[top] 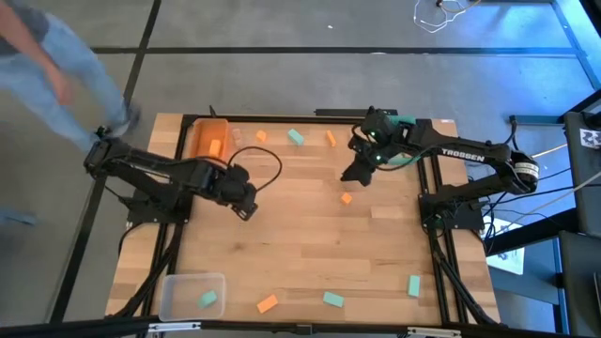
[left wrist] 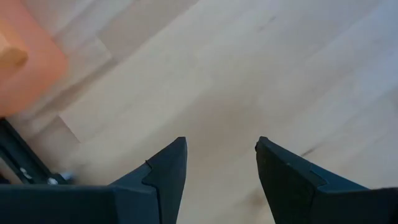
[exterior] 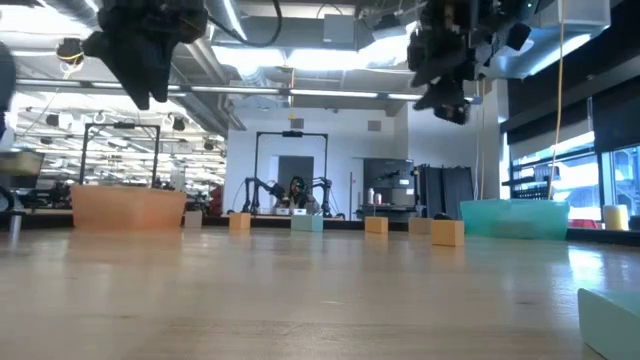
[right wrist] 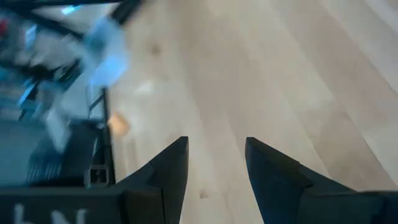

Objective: Sort & place blocks by color
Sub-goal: Put the orange block into the orange bin

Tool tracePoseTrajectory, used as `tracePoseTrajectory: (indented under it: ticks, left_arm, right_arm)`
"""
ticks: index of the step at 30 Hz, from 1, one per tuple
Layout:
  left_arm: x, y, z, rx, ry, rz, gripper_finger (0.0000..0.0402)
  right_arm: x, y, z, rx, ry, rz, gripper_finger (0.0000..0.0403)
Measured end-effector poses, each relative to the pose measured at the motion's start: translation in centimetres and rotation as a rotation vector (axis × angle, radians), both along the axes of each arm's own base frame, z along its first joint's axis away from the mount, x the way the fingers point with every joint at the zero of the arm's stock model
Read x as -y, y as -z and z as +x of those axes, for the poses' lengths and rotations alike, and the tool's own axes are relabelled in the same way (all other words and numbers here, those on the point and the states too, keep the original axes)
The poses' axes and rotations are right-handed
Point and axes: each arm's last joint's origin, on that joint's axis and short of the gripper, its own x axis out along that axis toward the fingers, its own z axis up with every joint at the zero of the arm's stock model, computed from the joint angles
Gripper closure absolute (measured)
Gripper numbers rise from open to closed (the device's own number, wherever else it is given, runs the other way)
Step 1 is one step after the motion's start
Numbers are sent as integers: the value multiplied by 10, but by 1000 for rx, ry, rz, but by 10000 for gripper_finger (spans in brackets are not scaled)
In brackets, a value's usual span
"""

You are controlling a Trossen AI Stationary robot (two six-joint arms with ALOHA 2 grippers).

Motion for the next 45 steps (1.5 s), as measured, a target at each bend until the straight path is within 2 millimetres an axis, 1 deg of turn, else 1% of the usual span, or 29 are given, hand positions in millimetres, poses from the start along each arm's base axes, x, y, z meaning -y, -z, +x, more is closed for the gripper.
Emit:
tracePoseTrajectory:
  ticks: [2, 7, 9, 15, 20, 23, 31, 40, 45]
  left_arm:
    - [-5, 0, 1, -10, 19, 13, 220]
    - [-16, 0, 2, -35, 68, 39, 220]
    - [-21, 0, 2, -42, 76, 48, 220]
    - [-33, 0, 2, -62, 98, 68, 220]
    - [-40, 0, 2, -72, 107, 78, 220]
    - [-43, 0, 3, -68, 109, 82, 220]
    - [-46, 0, 3, -73, 114, 88, 220]
    - [-46, 0, 3, -69, 114, 88, 220]
    - [-46, 0, 3, -70, 114, 88, 220]
  right_arm:
    - [-6, 3, -1, -71, 36, 8, 244]
    - [-22, 11, -7, -212, 27, 8, 244]
    - [-27, 12, -7, -257, 55, 0, 244]
    - [-39, 16, -5, -325, 119, -81, 244]
    - [-47, 26, 3, -380, 129, -123, 244]
    - [-49, 37, 8, -443, 139, -149, 244]
    - [-48, 60, 19, -546, 138, -129, 244]
    - [-45, 86, 34, -586, 86, -152, 244]
    - [-45, 98, 38, -626, 76, -150, 244]
